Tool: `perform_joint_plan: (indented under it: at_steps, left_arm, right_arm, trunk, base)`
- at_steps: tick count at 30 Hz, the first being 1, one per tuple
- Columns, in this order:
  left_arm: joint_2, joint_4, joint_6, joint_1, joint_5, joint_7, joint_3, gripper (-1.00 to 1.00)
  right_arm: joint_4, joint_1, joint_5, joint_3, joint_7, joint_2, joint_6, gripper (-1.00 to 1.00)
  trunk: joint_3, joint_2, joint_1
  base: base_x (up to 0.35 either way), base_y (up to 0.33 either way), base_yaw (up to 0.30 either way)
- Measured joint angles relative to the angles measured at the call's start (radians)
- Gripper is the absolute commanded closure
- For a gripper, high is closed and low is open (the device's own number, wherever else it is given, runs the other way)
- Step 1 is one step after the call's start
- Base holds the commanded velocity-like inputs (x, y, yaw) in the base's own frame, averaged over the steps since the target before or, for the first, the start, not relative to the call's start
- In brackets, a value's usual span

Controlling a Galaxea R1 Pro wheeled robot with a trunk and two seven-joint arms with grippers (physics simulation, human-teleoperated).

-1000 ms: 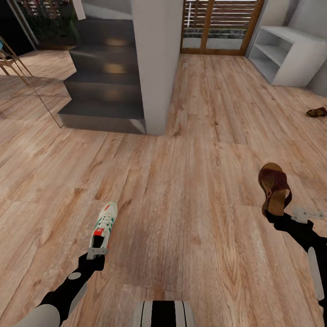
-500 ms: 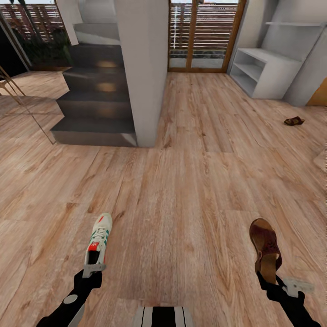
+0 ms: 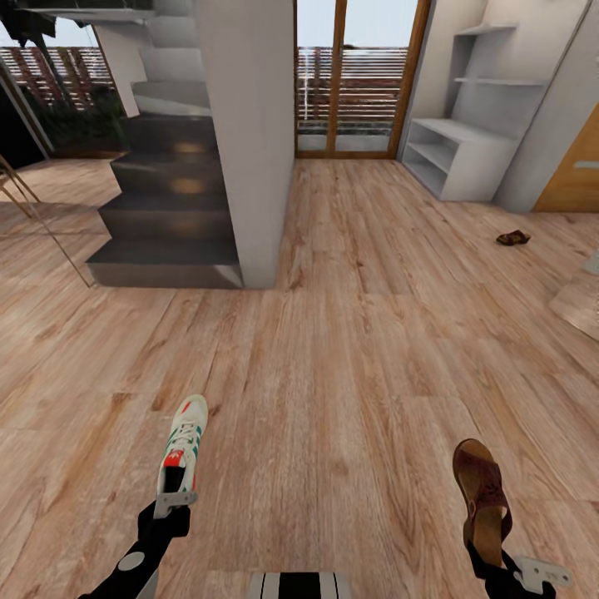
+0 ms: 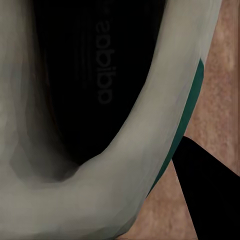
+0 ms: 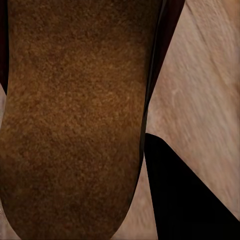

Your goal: Pick up the two gym shoes and the two sandals from the corridor floor and place them onto the hallstand (shoe rack) in the corridor, making sure they are on the rack and not on the floor. Arrange them so the two gym shoes are next to each other and the two sandals are next to each other.

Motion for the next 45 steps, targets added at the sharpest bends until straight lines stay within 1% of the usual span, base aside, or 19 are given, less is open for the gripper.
perform_joint_plan:
  at_steps: [12,20,26,32,36,45]
  left_arm:
    - [-0.001,0.006,0.000,0.001,0.000,0.000,0.000,1.00]
    - [-0.013,0.006,0.001,0.001,0.000,0.000,0.000,1.00]
    - [-0.016,0.005,0.000,0.001,-0.001,-0.001,0.000,1.00]
    - [-0.026,0.004,0.000,0.001,-0.002,-0.001,0.000,1.00]
    - [-0.027,-0.004,0.000,0.001,-0.001,-0.002,0.000,1.00]
    - [-0.028,-0.007,0.000,0.001,-0.001,-0.001,0.000,1.00]
  right_arm:
    - [0.004,0.000,-0.002,0.001,-0.002,0.001,-0.001,1.00]
    - [0.004,0.000,-0.002,0.001,-0.002,0.002,-0.001,1.00]
    - [0.004,0.000,-0.001,0.000,-0.002,0.002,-0.002,1.00]
    - [0.002,0.000,-0.002,0.000,-0.002,0.002,-0.006,1.00]
    - [0.002,0.000,-0.001,0.000,-0.002,0.005,-0.047,1.00]
    - [-0.001,0.000,0.000,0.002,-0.001,0.006,-0.050,1.00]
  trunk:
    - [0.038,0.084,-0.046]
    - [0.063,0.140,-0.077]
    - [0.066,0.140,-0.077]
    - [0.072,0.140,-0.077]
    - [0.077,0.140,-0.077]
    - [0.079,0.140,-0.077]
  base:
    - [0.000,0.000,0.000]
    - [0.000,0.000,-0.008]
    - [0.000,0.000,-0.159]
    - [0.029,0.000,-0.206]
    - [0.257,-0.087,-0.200]
    - [0.283,-0.163,-0.014]
